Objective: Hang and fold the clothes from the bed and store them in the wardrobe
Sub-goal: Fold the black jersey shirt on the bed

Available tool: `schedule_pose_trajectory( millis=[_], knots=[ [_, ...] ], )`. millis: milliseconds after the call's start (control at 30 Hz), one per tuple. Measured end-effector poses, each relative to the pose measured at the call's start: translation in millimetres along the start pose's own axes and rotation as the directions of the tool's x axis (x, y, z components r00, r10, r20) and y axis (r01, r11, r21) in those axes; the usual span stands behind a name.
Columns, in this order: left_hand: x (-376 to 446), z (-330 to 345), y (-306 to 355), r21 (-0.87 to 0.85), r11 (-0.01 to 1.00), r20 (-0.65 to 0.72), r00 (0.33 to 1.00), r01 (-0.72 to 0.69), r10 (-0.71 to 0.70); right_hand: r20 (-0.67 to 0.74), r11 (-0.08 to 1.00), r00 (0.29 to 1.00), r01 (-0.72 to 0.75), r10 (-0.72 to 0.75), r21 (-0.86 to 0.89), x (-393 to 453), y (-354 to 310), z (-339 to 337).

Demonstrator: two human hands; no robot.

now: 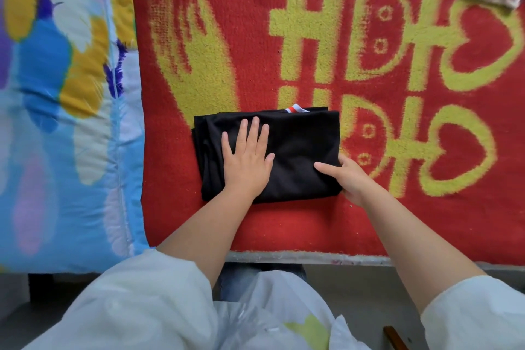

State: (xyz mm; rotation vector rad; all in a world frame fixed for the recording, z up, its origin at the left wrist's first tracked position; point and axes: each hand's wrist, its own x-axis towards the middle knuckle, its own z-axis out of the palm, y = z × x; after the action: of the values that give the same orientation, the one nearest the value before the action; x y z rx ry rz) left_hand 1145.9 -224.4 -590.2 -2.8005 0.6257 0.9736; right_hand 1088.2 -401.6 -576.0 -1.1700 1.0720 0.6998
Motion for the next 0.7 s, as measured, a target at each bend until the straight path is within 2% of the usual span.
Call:
schedule_pose_trajectory(
  millis=[167, 333, 400, 467, 500, 567, 600, 633, 667, 700],
  knots=[
    [0.6, -4.6, 0.9, 0.012, 1.000, 0.025, 1.000, 0.005, -0.006, -0.071, 0.996, 0.995, 0.079, -0.076, 0.044, -6.3, 4.2, 7.4],
    [1.3, -10.2, 1.0, 0.001, 1.000, 0.042, 0.999, -0.002, 0.002, -0.049, 0.953, 0.955, 0.286, -0.292, -0.103, -36.3, -3.6, 27.8],
    [0.6, -17.5, -7.5, -0.087, 0.995, 0.029, 0.998, -0.048, 0.051, -0.013, 0.938, 0.947, 0.316, -0.321, -0.140, -49.0, -5.9, 37.9],
    [-2.3, -21.8, -23.0, -0.294, 0.949, 0.017, 0.992, -0.112, 0.122, 0.048, 0.906, 0.923, 0.384, -0.382, -0.178, -57.3, -6.8, 47.3],
    [-5.6, -23.7, -32.6, -0.453, 0.882, -0.021, 0.990, -0.132, 0.138, 0.091, 0.880, 0.901, 0.433, -0.423, -0.195, -60.9, -7.6, 54.0],
    [-15.8, -24.9, -51.8, -0.780, 0.621, -0.070, 0.997, -0.079, 0.040, 0.197, 0.795, 0.854, 0.520, -0.481, -0.313, -64.6, -7.0, 73.0],
    [-21.0, -25.2, -60.8, -0.902, 0.431, -0.017, 0.998, 0.012, -0.065, 0.253, 0.730, 0.831, 0.556, -0.496, -0.398, -63.1, -5.0, 84.7],
    [-25.4, -25.7, -69.2, -0.980, 0.174, 0.067, 0.984, 0.095, -0.162, 0.299, 0.655, 0.809, 0.586, -0.506, -0.477, -59.8, -1.2, 95.9],
    [-29.5, -27.6, -77.6, -0.984, -0.109, 0.162, 0.958, 0.140, -0.236, 0.337, 0.585, 0.798, 0.598, -0.499, -0.548, -53.6, 5.1, 105.0],
    [-32.7, -28.2, -84.5, -0.924, -0.347, 0.264, 0.922, 0.159, -0.281, 0.380, 0.523, 0.793, 0.602, -0.476, -0.603, -48.4, 9.3, 112.6]
  ],
)
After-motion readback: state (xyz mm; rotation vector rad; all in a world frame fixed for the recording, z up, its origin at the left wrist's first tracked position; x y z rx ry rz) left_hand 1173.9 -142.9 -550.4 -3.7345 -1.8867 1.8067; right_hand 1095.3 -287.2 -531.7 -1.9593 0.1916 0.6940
